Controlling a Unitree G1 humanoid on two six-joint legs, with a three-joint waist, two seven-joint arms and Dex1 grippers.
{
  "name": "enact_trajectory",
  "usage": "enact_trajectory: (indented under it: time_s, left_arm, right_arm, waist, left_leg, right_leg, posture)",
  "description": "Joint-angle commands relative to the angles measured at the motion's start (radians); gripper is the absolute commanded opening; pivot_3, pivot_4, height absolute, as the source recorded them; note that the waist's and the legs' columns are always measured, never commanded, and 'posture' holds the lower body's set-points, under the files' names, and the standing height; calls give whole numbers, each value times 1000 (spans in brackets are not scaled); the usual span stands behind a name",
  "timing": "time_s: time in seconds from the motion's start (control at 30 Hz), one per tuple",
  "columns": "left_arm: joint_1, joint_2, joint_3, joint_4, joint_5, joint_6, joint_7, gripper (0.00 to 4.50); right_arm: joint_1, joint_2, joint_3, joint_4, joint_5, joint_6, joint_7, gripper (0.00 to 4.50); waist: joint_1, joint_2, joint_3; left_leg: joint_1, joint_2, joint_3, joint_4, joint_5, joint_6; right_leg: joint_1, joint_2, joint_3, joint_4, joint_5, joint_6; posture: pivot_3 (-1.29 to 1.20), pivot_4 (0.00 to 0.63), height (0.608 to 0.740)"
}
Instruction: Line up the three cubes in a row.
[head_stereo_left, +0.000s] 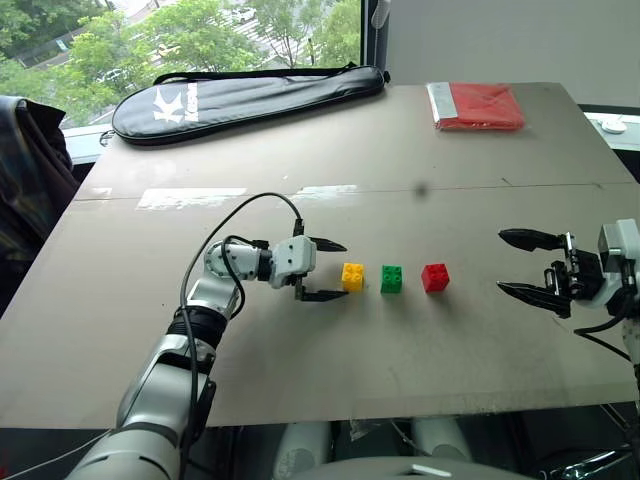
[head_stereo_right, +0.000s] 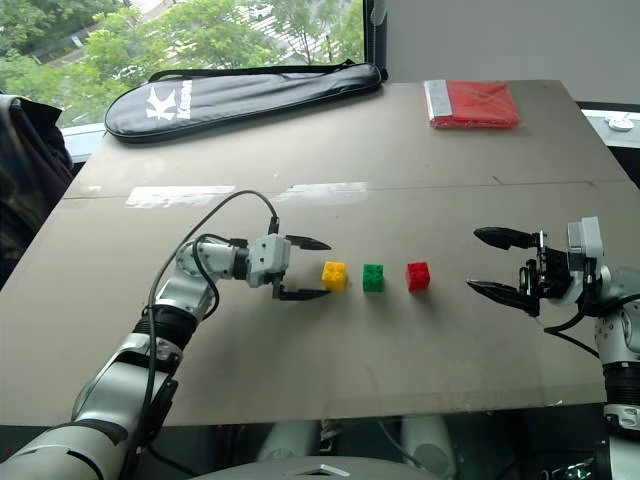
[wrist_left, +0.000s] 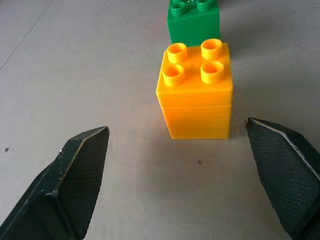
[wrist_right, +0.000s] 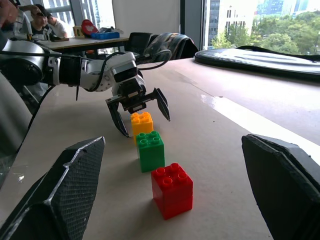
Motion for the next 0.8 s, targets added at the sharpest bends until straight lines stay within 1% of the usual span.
enact_trajectory:
  time_s: [0.03, 0.17, 0.27, 0.37, 0.43, 0.47, 0.6, 0.67, 0.7, 0.8]
  left_arm:
    - [142, 73, 9, -172, -49, 114, -43, 4461]
    - [315, 132, 91, -405, -153, 271, 31, 4461]
    - [454, 147, 158, -571, -195, 415, 156, 4461]
    - [591, 137, 216, -710, -212, 529, 284, 4461]
    - [669, 128, 241, -783, -207, 559, 343, 4461]
    - [702, 122, 250, -810, -195, 569, 376, 4461]
    - [815, 86, 257, -894, -136, 590, 504, 4461]
    - [853, 70, 249, -915, -102, 599, 558, 4461]
    - [864, 64, 246, -920, -90, 592, 575, 4461]
    - [883, 59, 241, -939, -82, 586, 593, 4461]
  right_arm:
    - [18, -1, -27, -44, 11, 0, 2, 4500]
    - [66, -7, -28, -36, -11, -31, 24, 4500]
    - [125, -6, -37, -31, -29, -59, 24, 4500]
    - [194, 3, -42, -43, -43, -81, 7, 4500]
    - [225, 9, -43, -48, -54, -94, -14, 4500]
    - [236, 11, -44, -49, -55, -97, -18, 4500]
    - [267, 15, -42, -22, -96, -129, -61, 4500]
    - [267, 13, -32, 12, -140, -154, -95, 4500]
    - [265, 14, -29, 24, -152, -165, -101, 4500]
    - [259, 23, -20, 57, -164, -201, -82, 4500]
  waist:
    - [-1, 0, 0]
    - [6, 1, 0]
    - [16, 1, 2]
    - [23, 1, 2]
    - [24, 1, 2]
    - [24, 2, 2]
    - [23, 2, 2]
    - [24, 2, 2]
    - [24, 2, 2]
    - [24, 2, 2]
  left_leg:
    - [0, 0, 0, -1, 0, 0]
    - [-1, 1, 0, -2, 0, 0]
    - [-3, 0, 0, -4, 0, 0]
    - [-2, -1, -1, -4, -1, 0]
    - [-2, -1, -1, -5, -1, 0]
    - [-2, -1, -1, -5, -1, 0]
    - [0, -1, 2, -5, 0, 0]
    - [1, -1, 2, -5, 0, 0]
    - [1, -1, 3, -5, 0, 0]
    - [2, 0, 5, -5, 0, 0]
  right_leg:
    - [0, 0, 0, 0, 0, 0]
    - [-1, 0, 1, -1, 0, 0]
    - [-2, -3, 0, -4, 0, 0]
    - [-1, -4, 1, -5, 0, 0]
    - [-1, -5, 2, -6, 0, 0]
    - [-1, -8, 2, -6, 0, 0]
    - [-1, -8, 2, -4, -2, -3]
    - [-1, -7, 2, -4, -3, -3]
    - [0, -4, 2, -4, -3, -3]
    - [0, -2, 3, -4, -3, -4]
  posture:
    - [0, 150, 707]
    - [0, 150, 707]
    - [0, 150, 707]
    - [0, 150, 707]
    - [0, 150, 707]
    - [0, 150, 707]
    - [0, 150, 707]
    - [0, 150, 707]
    - [0, 150, 707]
    - [0, 150, 707]
